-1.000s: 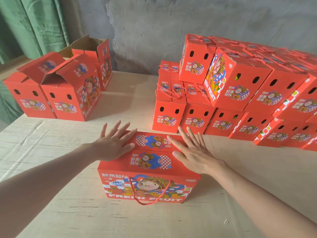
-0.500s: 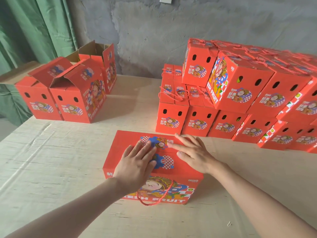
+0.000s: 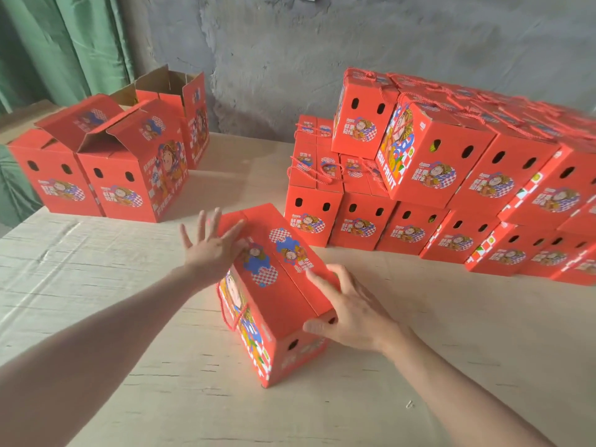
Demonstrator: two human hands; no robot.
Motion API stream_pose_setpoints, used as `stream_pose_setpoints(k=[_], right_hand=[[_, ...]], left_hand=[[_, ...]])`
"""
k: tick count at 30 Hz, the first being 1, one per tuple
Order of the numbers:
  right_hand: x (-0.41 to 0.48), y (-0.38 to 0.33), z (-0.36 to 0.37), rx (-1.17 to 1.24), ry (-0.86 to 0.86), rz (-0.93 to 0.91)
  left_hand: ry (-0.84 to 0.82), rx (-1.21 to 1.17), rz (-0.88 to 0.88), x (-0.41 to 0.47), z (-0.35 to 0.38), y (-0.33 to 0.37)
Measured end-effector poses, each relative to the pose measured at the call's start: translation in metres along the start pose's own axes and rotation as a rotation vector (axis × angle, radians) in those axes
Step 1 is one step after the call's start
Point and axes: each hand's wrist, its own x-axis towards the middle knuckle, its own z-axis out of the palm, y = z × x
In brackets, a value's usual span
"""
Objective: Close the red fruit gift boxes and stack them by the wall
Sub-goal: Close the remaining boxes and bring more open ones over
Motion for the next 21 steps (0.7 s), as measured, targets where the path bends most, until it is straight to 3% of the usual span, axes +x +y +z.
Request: stream_pose_setpoints(k=[2, 4, 10, 13, 15, 18, 20, 21], right_hand=[[-0.007, -0.01, 0.004, -0.017, 0.02, 0.026], [-0.012, -0.023, 0.009, -0.034, 0.05, 0.068], [-0.005, -0.068, 0.025, -0.056, 0.072, 0.157], [0.002, -0.084, 0.029, 0.029, 0.098, 0.166], [0.0, -0.081, 0.032, 0.15, 0.22, 0.137], [-0.004, -0.062, 0.036, 0.718, 0.451, 0.385], [0.002, -0.054, 0.039, 1.018, 0.261, 0.633], [0.008, -0.052, 0.045, 1.159, 0.131, 0.692]], left_hand=[[0.082, -0.231, -0.064, -0.013, 0.01, 0.017], [0.159, -0.374, 0.035, -0.037, 0.022, 0.036], [0.059, -0.236, 0.287, -0.054, 0.028, 0.036], [0.135, -0.445, 0.287, -0.05, 0.018, 0.019], [0.264, -0.661, 0.103, -0.055, 0.022, 0.012], [0.284, -1.076, -0.488, -0.06, 0.034, 0.012], [0.059, -1.331, -0.847, -0.063, 0.038, 0.015], [-0.103, -1.43, -0.923, -0.066, 0.039, 0.016]])
